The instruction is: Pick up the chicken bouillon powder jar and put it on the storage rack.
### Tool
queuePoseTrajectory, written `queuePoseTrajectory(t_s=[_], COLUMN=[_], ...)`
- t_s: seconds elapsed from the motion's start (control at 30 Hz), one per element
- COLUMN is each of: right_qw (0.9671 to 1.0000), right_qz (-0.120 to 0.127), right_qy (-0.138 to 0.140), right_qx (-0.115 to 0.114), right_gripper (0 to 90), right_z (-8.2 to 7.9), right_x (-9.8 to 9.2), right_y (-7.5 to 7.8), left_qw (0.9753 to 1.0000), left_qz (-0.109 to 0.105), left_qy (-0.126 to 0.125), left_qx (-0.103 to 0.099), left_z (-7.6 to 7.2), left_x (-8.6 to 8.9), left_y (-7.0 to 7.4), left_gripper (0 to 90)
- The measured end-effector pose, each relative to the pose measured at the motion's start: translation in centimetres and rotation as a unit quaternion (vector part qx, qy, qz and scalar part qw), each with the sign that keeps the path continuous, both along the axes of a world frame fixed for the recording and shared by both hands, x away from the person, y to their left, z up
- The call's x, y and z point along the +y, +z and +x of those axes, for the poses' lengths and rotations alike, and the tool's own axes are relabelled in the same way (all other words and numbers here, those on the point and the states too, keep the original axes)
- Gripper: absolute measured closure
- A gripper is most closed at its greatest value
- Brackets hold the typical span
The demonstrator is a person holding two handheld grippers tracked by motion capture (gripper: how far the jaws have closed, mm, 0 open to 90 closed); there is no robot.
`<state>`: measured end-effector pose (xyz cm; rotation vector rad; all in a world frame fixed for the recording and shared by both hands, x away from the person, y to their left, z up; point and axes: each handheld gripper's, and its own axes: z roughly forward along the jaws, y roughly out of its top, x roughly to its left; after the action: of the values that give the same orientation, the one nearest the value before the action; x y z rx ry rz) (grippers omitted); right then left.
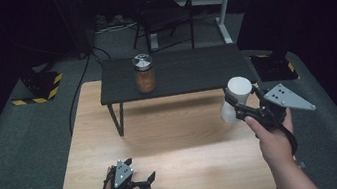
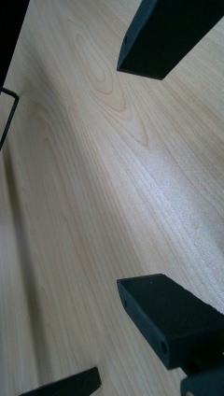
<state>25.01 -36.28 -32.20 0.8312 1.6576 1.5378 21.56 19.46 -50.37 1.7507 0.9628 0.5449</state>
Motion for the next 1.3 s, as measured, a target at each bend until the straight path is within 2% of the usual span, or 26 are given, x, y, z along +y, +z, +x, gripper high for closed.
queuePoseTrajectory(t_s=[0.33,0.53,0.77,1.07,1.3], right_qw=[0.9998,0.9997,0.9993,0.9988,0.9985], right_qz=[-0.007,0.0,-0.005,-0.002,-0.012], right_qy=[-0.018,-0.026,-0.037,-0.049,-0.053], right_qx=[-0.008,-0.005,-0.003,0.004,0.009], right_gripper=[33.3,33.3,33.3,33.3,33.3], right_z=[1.6,2.9,4.6,6.5,8.3], right_x=[1.1,1.5,2.2,3.3,4.5], right_y=[2.3,3.3,4.4,4.9,4.6], left_qw=[1.0,1.0,1.0,1.0,0.9999], left_qz=[-0.001,-0.003,-0.003,-0.003,-0.006], left_qy=[-0.001,-0.002,-0.004,-0.007,-0.008], left_qx=[0.001,0.002,0.002,0.002,0.002], left_z=[0.0,0.1,0.1,0.2,0.2], left_x=[0.1,0.1,0.2,0.2,0.4], left_y=[0.0,0.0,0.0,0.0,-0.1], left_gripper=[0.4,0.4,0.4,0.4,0.4])
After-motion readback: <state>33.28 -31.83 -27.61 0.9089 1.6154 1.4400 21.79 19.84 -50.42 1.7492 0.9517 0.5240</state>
